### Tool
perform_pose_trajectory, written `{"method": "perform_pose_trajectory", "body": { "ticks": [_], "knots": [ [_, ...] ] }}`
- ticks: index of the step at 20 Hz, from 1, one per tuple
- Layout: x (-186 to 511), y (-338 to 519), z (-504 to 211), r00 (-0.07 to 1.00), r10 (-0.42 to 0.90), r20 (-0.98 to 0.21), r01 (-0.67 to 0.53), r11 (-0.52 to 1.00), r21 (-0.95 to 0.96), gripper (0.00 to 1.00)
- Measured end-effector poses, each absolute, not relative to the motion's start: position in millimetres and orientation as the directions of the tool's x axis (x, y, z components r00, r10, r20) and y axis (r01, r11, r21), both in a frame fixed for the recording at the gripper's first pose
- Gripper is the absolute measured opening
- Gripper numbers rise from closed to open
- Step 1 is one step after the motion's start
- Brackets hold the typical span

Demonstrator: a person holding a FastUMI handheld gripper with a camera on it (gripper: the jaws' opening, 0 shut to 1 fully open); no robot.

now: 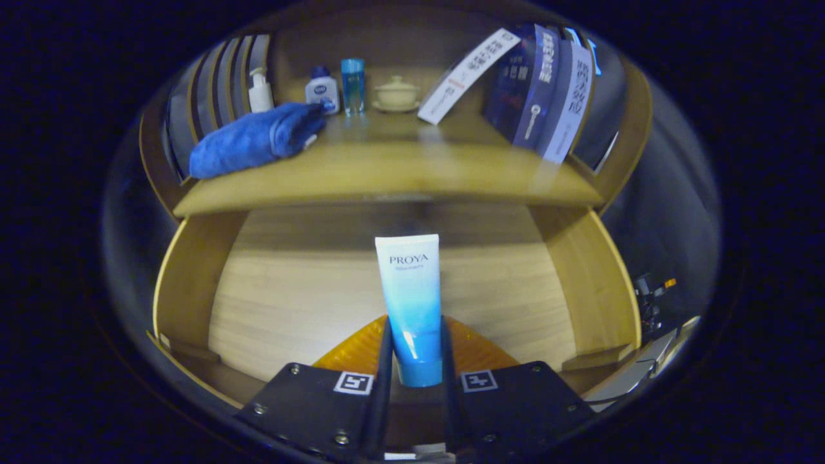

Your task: Pull open the drawer, take out the items inside it, and place them on the countertop above the cabinet.

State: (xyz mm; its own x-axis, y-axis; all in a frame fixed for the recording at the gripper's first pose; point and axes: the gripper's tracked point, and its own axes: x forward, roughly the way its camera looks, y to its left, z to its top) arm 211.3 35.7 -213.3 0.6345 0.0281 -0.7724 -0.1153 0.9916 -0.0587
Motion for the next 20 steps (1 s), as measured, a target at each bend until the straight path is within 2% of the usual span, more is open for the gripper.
{"method": "perform_pose_trajectory", "body": {
  "ticks": [3,9,14,20],
  "knots": [
    [225,43,-181,0.709,0.043,-0.704,-0.108,0.993,-0.047,0.35],
    [275,59,-132,0.79,0.073,-0.609,-0.112,0.993,-0.027,0.35],
    [320,58,-126,0.798,0.091,-0.596,-0.1,0.995,0.018,0.35],
    [352,49,-152,0.768,0.086,-0.635,-0.094,0.995,0.022,0.35]
  ]
}}
